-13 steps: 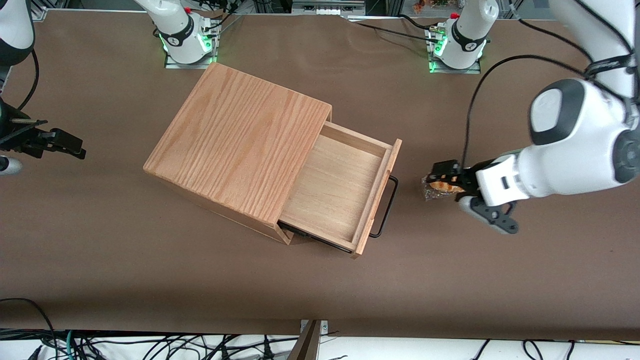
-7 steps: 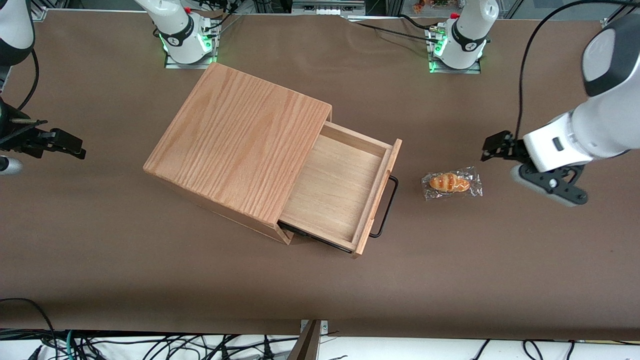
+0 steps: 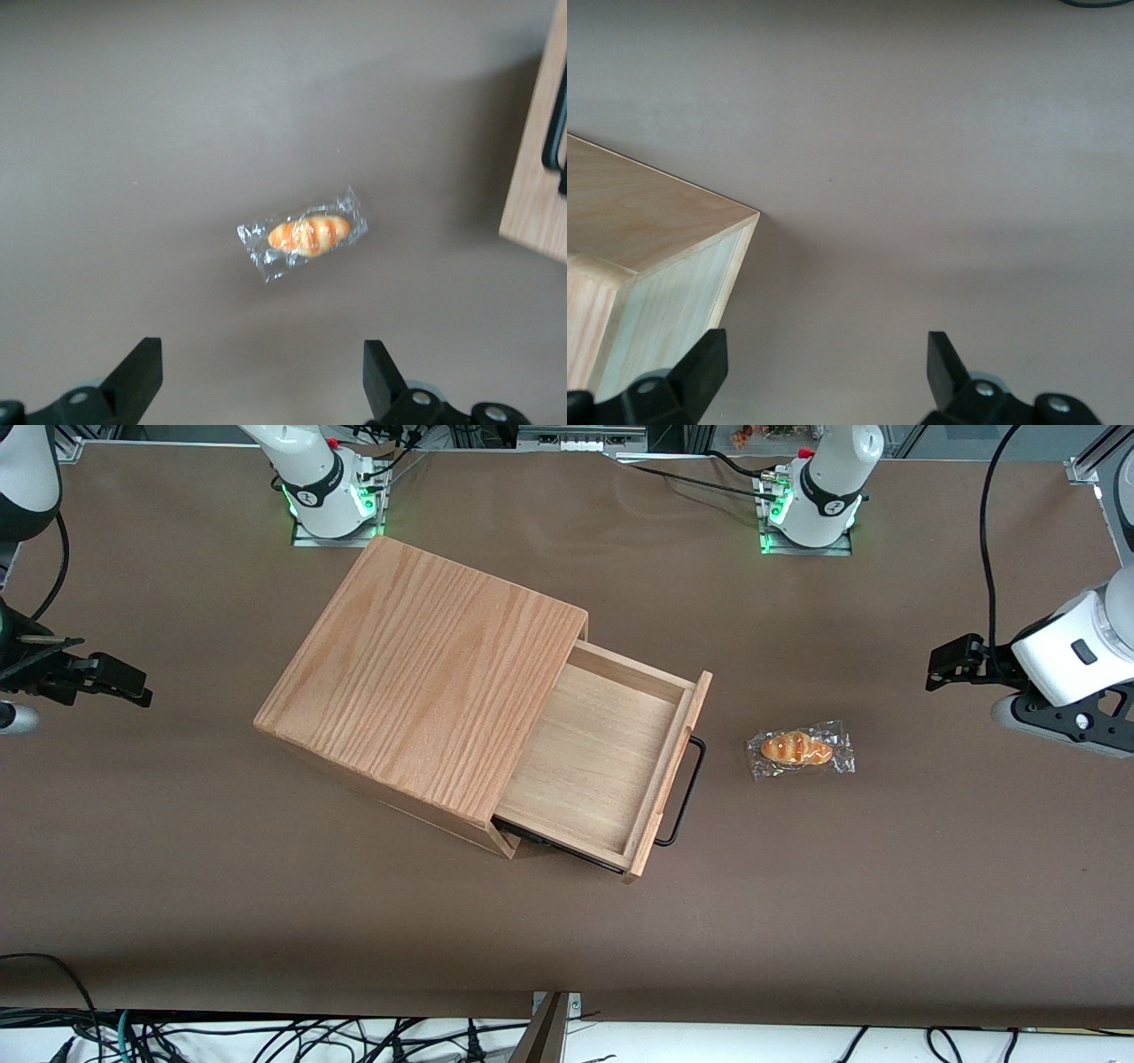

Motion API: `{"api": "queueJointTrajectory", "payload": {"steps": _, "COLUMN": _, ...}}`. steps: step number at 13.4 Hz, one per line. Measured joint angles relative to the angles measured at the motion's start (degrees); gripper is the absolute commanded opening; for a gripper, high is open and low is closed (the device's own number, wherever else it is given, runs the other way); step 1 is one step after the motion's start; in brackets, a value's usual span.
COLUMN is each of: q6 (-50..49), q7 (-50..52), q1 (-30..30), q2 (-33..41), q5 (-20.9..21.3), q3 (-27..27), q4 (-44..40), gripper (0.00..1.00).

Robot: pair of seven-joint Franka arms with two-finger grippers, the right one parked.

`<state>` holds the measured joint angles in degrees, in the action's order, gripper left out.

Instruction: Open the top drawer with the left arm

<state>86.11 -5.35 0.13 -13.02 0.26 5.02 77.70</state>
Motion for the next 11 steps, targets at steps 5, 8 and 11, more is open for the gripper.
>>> {"api": "queueJointTrajectory", "payload": {"steps": 5, "q6": 9.60, "q7": 9.31, "q1": 0.09, "q2": 9.17, "q5": 0.01, "q3": -0.02, "q4": 15.43, "gripper": 1.00}}
{"api": "queueJointTrajectory", "payload": {"steps": 8, "q6": 9.72, "q7": 9.39, "q1": 0.55, "q2": 9.72, "q5": 0.01, "q3": -0.14, "q4": 16.26, "gripper": 1.00}}
{"api": "queueJointTrajectory", "payload": {"steps": 11, "q6": 9.99, "q7": 9.39, "q1": -0.49, "q2": 9.92, "q5": 0.01, "q3": -0.33, "q4": 16.56, "gripper": 1.00}}
